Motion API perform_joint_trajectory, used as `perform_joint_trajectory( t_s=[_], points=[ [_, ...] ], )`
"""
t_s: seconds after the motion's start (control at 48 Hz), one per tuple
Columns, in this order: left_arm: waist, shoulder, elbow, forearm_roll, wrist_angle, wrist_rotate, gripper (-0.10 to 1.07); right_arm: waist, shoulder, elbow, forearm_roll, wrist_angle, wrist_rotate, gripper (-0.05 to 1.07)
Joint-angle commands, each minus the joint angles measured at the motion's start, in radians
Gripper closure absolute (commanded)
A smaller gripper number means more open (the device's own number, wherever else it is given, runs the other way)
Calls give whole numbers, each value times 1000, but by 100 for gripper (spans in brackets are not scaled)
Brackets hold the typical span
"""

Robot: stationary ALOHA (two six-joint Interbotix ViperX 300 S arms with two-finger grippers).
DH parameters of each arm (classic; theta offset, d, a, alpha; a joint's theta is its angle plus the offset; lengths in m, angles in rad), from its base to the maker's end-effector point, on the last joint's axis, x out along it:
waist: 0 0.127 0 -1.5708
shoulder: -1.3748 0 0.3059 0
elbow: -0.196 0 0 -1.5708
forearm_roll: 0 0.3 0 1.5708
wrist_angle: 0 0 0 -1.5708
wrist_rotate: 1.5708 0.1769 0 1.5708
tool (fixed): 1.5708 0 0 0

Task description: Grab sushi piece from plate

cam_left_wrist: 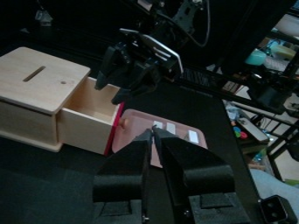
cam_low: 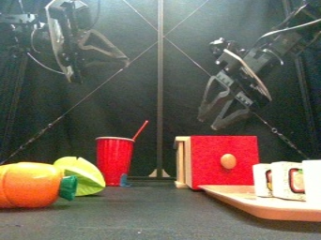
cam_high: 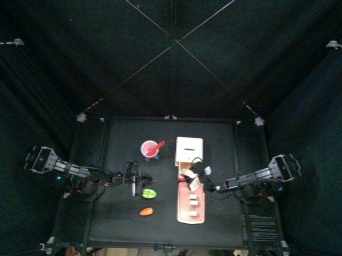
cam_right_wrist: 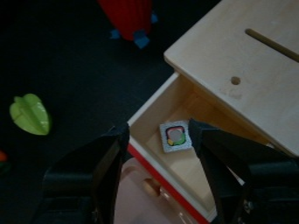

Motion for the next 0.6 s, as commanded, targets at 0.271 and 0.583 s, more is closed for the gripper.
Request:
perform_joint_trajectory(
  t_s=[0.271, 0.583],
  points=[
    [6, -2, -11, 5, -9, 2, 42, 161, -178, 112, -46, -130, -2, 13],
    [6, -2, -11, 3, -9, -2, 42, 156, -160, 189, -44, -279, -2, 13]
  ],
)
